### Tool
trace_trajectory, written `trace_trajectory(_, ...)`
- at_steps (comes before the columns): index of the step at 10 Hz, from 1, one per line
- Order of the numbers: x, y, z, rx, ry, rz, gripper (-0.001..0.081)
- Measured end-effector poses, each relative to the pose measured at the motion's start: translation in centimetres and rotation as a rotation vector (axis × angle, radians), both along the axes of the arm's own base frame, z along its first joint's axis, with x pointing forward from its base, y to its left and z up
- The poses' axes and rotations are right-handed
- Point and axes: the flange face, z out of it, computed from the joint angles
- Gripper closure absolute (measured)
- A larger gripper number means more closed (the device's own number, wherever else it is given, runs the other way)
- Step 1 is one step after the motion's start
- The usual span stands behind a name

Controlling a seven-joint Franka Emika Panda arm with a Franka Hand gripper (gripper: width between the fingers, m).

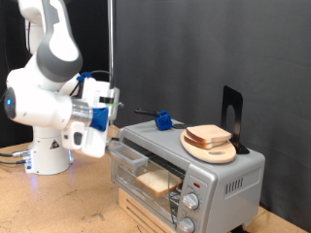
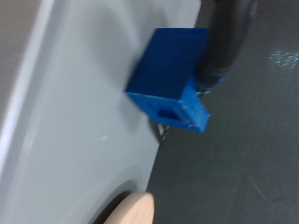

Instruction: Make a piece of toast with the oven

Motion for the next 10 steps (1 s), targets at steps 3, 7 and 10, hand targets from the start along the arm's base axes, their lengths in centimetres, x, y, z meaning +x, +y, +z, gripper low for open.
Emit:
trace_trajectory(3,-0.5,3.9,0.1,0.01,0.04,0.024,0.0124)
trace_trajectory(7,-1.1,4.6,-0.2,0.004,0.069,0.014,0.0124)
trace_trajectory(10,-1.4,4.0,0.0,0.027,0.102,0.012,0.0124)
